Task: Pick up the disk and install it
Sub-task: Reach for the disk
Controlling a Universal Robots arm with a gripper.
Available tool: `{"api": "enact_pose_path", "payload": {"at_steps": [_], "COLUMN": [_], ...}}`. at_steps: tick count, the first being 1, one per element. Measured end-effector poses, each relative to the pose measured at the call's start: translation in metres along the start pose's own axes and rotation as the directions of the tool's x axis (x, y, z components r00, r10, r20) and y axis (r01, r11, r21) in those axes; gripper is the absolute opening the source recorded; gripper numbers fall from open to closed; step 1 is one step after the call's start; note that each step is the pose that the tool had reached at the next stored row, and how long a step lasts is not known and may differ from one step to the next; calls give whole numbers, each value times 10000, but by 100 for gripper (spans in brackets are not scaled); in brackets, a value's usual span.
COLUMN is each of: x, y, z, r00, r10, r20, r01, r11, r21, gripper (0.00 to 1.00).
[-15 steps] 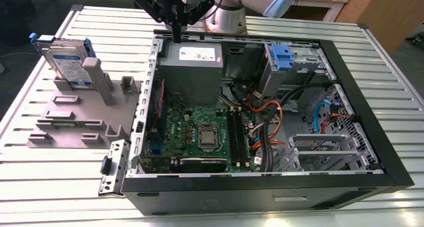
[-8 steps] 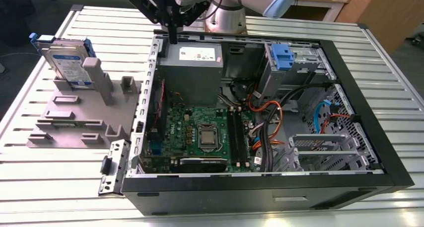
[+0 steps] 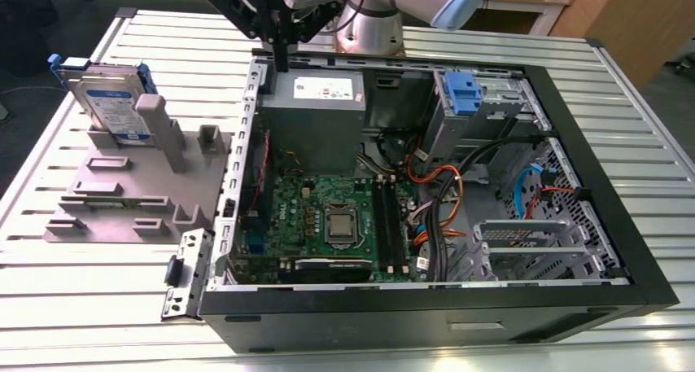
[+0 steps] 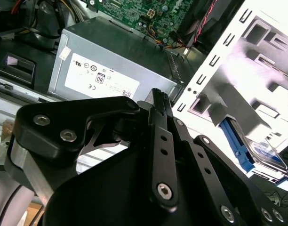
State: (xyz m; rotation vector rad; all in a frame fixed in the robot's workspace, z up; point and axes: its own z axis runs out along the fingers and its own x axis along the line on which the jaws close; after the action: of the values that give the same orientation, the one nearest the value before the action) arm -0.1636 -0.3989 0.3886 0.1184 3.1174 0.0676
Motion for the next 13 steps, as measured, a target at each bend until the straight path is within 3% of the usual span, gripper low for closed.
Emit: {"api": "enact_pose_path", "payload": {"at_steps": [13], "x": [60], "y": [-5], "z": [1], "r00": [10000], "r10": [1], "r20": [0], "r01": [-1], "r11": [10000], "r21": [0], "gripper": [11]}}
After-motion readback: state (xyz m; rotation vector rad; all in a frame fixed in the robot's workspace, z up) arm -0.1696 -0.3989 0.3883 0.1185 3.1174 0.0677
